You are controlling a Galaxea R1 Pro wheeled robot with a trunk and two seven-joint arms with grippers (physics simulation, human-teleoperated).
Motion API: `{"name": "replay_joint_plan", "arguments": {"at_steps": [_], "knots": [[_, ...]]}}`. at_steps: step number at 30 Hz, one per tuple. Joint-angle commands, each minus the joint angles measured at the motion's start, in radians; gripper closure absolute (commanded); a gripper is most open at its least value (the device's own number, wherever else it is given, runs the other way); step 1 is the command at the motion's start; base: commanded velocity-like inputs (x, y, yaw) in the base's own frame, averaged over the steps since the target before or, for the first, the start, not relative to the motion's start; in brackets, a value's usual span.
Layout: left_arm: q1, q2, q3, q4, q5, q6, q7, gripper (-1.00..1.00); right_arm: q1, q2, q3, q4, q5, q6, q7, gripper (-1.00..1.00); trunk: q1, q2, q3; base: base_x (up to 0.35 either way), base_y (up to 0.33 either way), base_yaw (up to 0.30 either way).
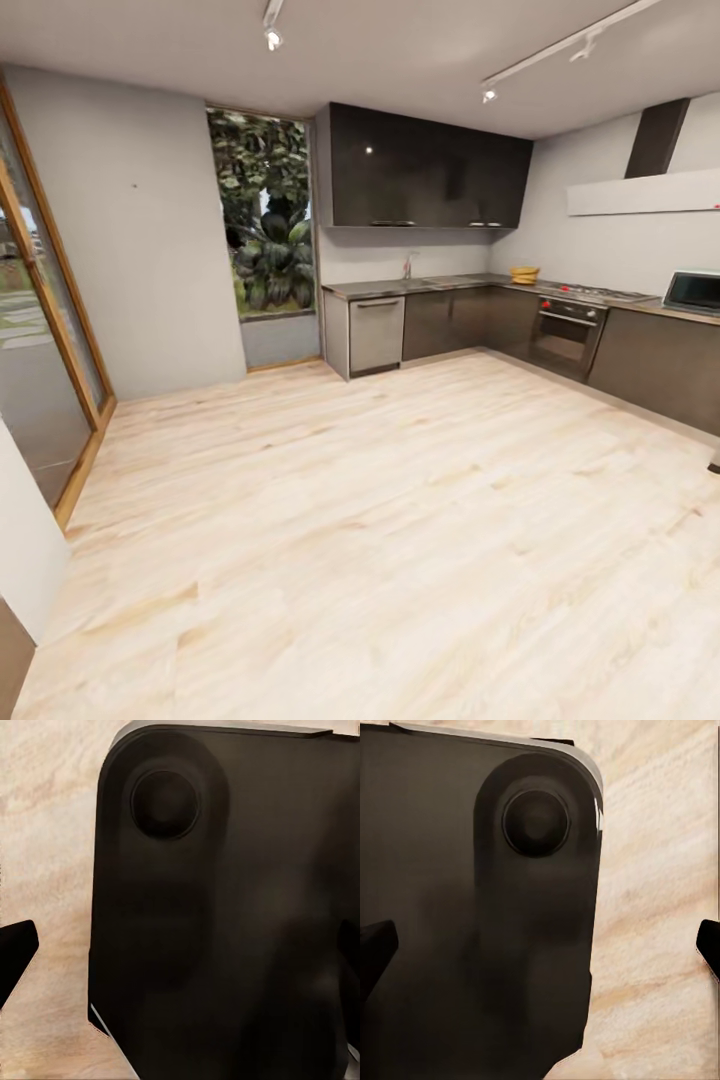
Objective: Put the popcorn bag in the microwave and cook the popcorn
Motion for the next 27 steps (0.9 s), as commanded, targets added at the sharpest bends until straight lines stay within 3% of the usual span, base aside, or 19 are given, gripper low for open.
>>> {"name": "replay_joint_plan", "arguments": {"at_steps": [1, 6, 27], "knots": [[0.000, -0.001, -0.002, -0.001, 0.009, -0.002, 0.002, -1.00, -0.001, 0.000, -0.001, 0.002, 0.005, -0.005, 0.000, -1.00, 0.001, 0.000, -0.001, 0.324, 0.000, 0.000], [0.000, -0.001, -0.002, -0.001, 0.009, -0.003, 0.002, -1.00, -0.001, 0.000, -0.002, 0.002, 0.005, -0.005, 0.000, -1.00, 0.001, 0.000, -0.001, 0.324, 0.000, -0.026], [0.000, -0.002, -0.002, -0.001, 0.009, -0.010, 0.007, -1.00, -0.001, 0.000, -0.002, 0.002, 0.005, -0.005, 0.000, -1.00, 0.001, 0.000, -0.001, 0.324, 0.000, -0.240]]}}
